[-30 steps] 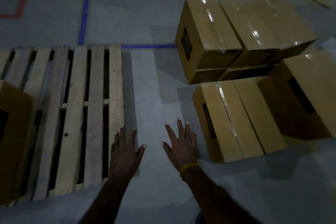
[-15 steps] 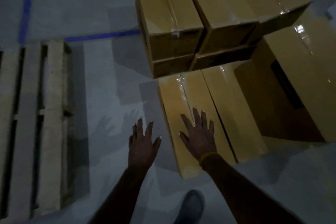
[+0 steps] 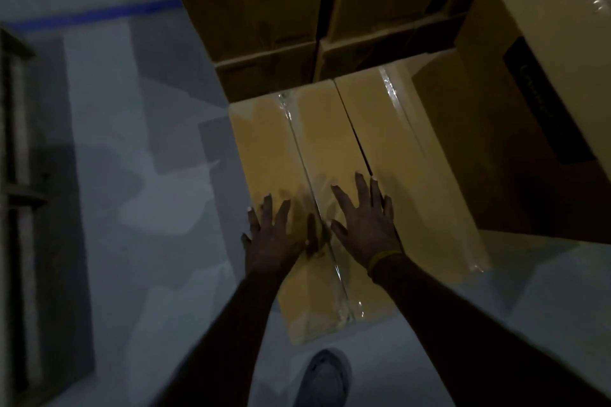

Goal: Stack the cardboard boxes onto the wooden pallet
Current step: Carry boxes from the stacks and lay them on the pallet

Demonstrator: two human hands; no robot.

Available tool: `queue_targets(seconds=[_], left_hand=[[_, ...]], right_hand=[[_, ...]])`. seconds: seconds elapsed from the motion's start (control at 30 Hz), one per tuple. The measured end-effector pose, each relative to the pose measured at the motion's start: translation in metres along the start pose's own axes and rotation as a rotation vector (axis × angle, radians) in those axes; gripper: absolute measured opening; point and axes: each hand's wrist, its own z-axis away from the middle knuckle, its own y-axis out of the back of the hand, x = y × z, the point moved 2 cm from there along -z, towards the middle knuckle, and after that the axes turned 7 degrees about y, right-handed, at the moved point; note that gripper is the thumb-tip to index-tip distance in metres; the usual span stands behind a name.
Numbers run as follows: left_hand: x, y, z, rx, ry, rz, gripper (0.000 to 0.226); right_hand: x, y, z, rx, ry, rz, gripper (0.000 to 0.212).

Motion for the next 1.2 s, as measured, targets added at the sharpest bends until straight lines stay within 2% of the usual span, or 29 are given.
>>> queue_targets(seconds=[0.23, 0.37, 0.47, 0.57, 0.63, 0.7, 0.93, 1.07, 1.2], left_hand=[[-0.031, -0.014, -0.018, 0.060, 0.031, -0.251, 0.100], [-0.037, -0.013, -0.018, 0.062, 0.030, -0.246, 0.102], [-0.049, -0.015, -0.022, 0.046, 0.002, -0.102, 0.100], [-0.061, -0.018, -0.026, 0.019, -0.111, 0.220, 0.094], [-0.055, -0.018, -0.025, 0.061, -0.090, 0.447, 0.091], [-0.047, -0.018, -0.022, 0.109, -0.020, 0.546, 0.090], [-0.066, -0.006, 0.019, 0.380, 0.037, 0.468, 0.078], [-0.087, 0.024, 0.060, 0.420, 0.105, 0.358, 0.090], [-0.124, 0.069, 0.108, 0.484, 0.129, 0.301, 0.076]], right_hand=[[0.023, -0.029, -0.021, 0.006, -0.003, 0.029, 0.071], [0.024, -0.042, -0.029, 0.019, -0.030, -0.054, 0.072], [0.026, -0.049, -0.035, -0.026, -0.049, -0.171, 0.075], [0.024, -0.048, -0.037, -0.032, -0.099, -0.274, 0.079], [0.014, -0.044, -0.037, 0.028, -0.150, -0.296, 0.080], [0.000, -0.041, -0.035, 0.056, -0.183, -0.262, 0.079], [-0.055, -0.027, -0.006, 0.157, -0.189, -0.202, 0.073], [-0.098, -0.007, 0.015, 0.210, -0.104, -0.160, 0.066], [-0.160, 0.017, 0.044, 0.244, -0.047, -0.160, 0.065]])
